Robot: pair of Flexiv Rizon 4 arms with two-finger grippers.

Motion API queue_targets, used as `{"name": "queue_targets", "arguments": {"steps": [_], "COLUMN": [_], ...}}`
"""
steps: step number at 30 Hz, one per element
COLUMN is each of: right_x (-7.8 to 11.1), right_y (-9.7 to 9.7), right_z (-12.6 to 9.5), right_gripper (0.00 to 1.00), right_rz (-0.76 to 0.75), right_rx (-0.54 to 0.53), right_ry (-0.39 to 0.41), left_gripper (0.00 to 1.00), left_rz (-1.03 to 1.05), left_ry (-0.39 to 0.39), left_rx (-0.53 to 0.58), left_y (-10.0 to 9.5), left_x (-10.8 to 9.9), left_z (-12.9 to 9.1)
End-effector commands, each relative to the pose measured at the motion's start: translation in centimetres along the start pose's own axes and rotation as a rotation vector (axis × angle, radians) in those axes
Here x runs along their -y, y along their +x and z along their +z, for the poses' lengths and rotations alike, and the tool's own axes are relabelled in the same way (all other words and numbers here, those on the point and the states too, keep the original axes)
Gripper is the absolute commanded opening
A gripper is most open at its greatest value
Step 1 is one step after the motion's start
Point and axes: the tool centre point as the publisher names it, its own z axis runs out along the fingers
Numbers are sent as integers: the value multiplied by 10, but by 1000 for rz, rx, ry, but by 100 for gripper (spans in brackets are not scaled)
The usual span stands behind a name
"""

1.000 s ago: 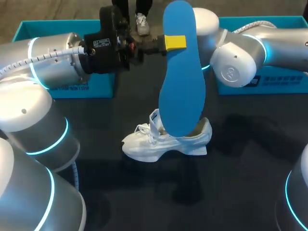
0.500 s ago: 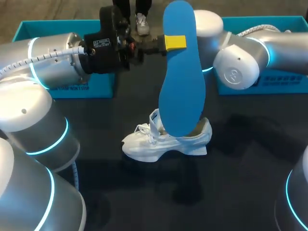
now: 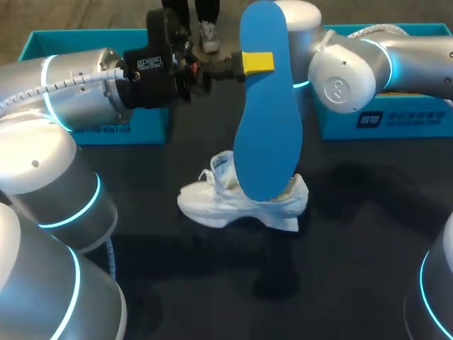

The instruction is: Take the shoe out of the shoebox, open the shoe tongue, remove and reinsert the insole, then place the shoe into the shoebox

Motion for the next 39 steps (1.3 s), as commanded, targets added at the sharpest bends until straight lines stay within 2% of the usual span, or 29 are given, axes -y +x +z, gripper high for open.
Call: {"name": "queue_targets", "arguments": {"steps": [1,3,5,11,16,23,27,34,36,39], "right_x": [2,1,1,-3,-11,-22,-27,-24,-18,-21], "right_y": [-3,-2,-1,3,5,13,20,38,43,53], "right_z": [-2,-9,-15,-19,-25,-29,-31,-29,-28,-25], "right_gripper": [0,0,0,0,0,0,0,0,0,0], "right_rz": [49,93,143,282,397,577,666,807,850,917], "right_rx": [-15,-2,1,-12,-29,-31,-15,10,22,31], "right_ry": [-77,-84,-153,-158,-109,-161,-171,-198,-215,-247], "left_gripper": [0,0,0,0,0,0,0,0,0,0], "left_rz": [0,0,0,0,0,0,0,0,0,0], "left_ry": [3,3,3,3,3,3,3,3,3,3], "left_rx": [0,0,0,0,0,0,0,0,0,0], "left_y": [0,0,0,0,0,0,0,0,0,0], "left_x": [-1,-1,-1,-1,-1,-1,-1,-1,-1,-1], "left_z": [0,0,0,0,0,0,0,0,0,0]}}
